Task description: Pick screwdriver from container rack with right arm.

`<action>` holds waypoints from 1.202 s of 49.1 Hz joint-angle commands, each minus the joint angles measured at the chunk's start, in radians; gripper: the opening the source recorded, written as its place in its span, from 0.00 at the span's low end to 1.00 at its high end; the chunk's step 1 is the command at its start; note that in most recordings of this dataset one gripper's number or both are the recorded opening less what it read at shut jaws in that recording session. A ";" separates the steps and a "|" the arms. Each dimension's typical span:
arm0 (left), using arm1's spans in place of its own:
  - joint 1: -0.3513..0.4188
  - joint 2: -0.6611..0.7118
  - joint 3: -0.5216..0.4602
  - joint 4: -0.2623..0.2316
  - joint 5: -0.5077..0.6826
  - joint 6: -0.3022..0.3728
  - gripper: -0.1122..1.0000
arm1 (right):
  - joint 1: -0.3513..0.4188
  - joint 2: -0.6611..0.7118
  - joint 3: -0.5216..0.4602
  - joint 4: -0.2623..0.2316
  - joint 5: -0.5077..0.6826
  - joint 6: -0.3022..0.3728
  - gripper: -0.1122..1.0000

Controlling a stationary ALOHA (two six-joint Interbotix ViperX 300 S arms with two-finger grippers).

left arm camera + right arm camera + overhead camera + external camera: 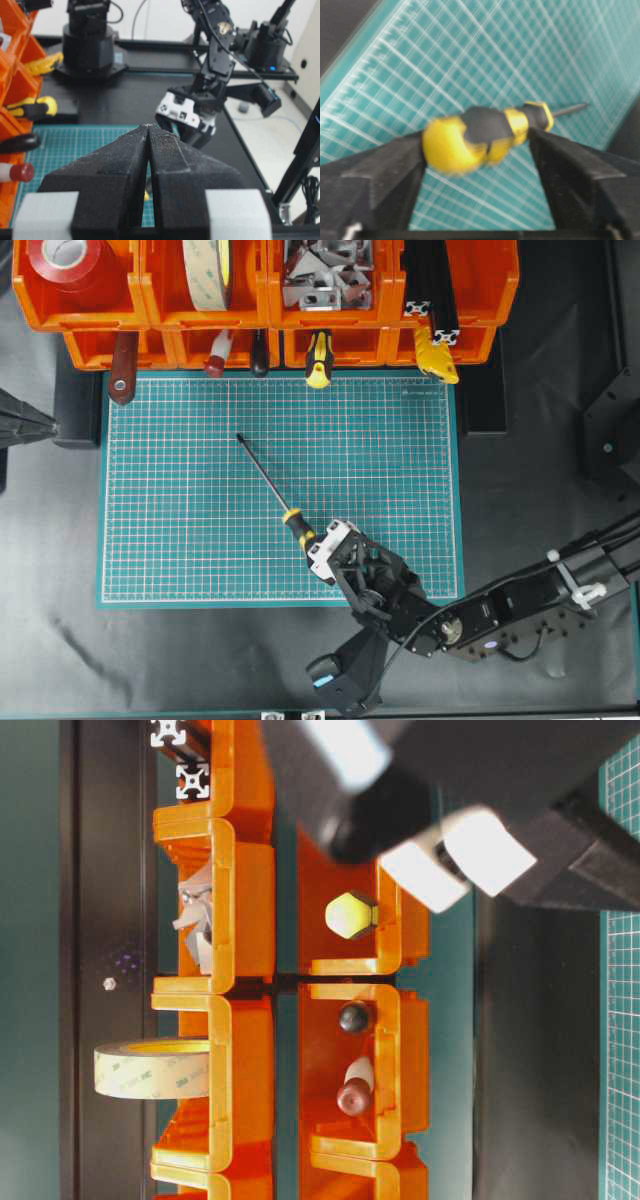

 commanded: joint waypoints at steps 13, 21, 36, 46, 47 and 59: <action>-0.003 -0.021 -0.026 0.003 0.008 -0.003 0.10 | -0.009 -0.026 -0.025 0.063 -0.018 0.069 0.84; -0.003 -0.029 -0.029 0.003 0.015 -0.003 0.10 | -0.017 -0.069 -0.031 0.057 0.074 0.193 0.84; -0.003 -0.026 -0.025 0.003 0.035 -0.003 0.10 | -0.020 -0.247 0.026 0.031 0.127 0.456 0.84; -0.003 -0.028 -0.025 0.003 0.063 -0.003 0.10 | -0.031 -0.382 0.097 -0.035 0.098 0.618 0.84; -0.003 -0.028 -0.025 0.003 0.064 -0.003 0.10 | -0.031 -0.397 0.106 -0.048 0.097 0.630 0.84; -0.003 -0.028 -0.026 0.003 0.066 -0.003 0.10 | -0.058 -0.609 0.209 -0.172 0.049 0.833 0.84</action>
